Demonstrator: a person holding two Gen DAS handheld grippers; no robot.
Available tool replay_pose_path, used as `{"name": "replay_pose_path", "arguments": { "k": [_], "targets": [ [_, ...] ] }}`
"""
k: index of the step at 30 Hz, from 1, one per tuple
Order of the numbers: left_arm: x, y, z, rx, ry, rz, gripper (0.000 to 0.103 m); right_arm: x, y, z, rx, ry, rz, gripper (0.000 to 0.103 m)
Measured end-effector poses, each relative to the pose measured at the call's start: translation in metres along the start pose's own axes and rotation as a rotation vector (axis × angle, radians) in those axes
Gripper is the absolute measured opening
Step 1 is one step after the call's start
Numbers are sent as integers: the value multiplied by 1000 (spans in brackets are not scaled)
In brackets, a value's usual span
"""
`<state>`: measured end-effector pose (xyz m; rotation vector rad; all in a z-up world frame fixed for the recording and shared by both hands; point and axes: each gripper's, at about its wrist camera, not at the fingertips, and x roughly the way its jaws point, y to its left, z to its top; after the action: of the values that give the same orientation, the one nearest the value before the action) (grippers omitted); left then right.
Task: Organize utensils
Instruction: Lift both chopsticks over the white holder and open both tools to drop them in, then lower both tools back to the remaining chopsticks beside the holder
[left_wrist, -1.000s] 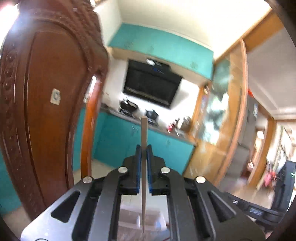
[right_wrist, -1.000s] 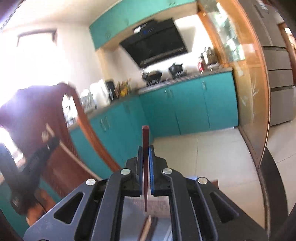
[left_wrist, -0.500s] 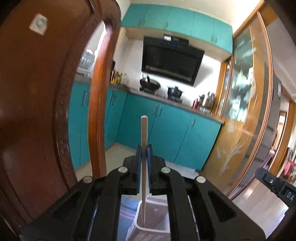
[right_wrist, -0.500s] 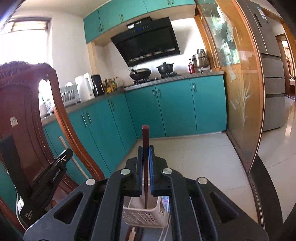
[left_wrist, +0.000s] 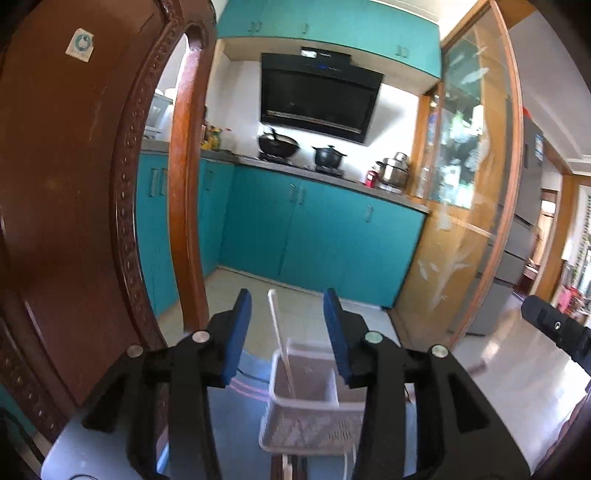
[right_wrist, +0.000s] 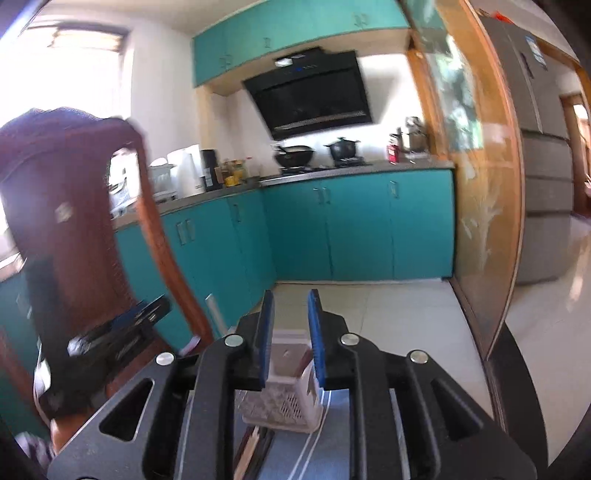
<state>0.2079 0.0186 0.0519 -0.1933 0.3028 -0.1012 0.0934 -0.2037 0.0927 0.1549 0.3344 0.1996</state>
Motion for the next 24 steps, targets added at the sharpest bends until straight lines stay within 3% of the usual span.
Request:
{"name": "replay_pose_path", "arguments": {
  "k": [2, 4, 5, 7, 9, 11, 18, 24],
  "targets": [
    [-8, 2, -8, 21, 26, -37, 41, 10, 3, -41, -33, 114, 67, 19],
    [-16, 2, -18, 58, 50, -51, 41, 35, 1, -71, -4, 270, 71, 19],
    [-19, 4, -24, 71, 62, -51, 41, 58, -1, -94, 32, 398, 66, 19],
    [-20, 6, -36, 98, 109, -36, 41, 90, 1, -126, 73, 561, 91, 19],
    [-16, 8, -46, 112, 171, -20, 41, 109, 9, -152, 78, 654, 90, 19],
    [-13, 14, -54, 105, 213, -2, 41, 122, 21, -172, 59, 721, 95, 19],
    [-5, 34, -66, 37, 315, 20, 42, 133, 48, -208, -33, 779, 39, 19],
    [3, 44, -76, 43, 399, 57, 42, 126, 45, -213, -67, 835, 40, 15]
  ]
}}
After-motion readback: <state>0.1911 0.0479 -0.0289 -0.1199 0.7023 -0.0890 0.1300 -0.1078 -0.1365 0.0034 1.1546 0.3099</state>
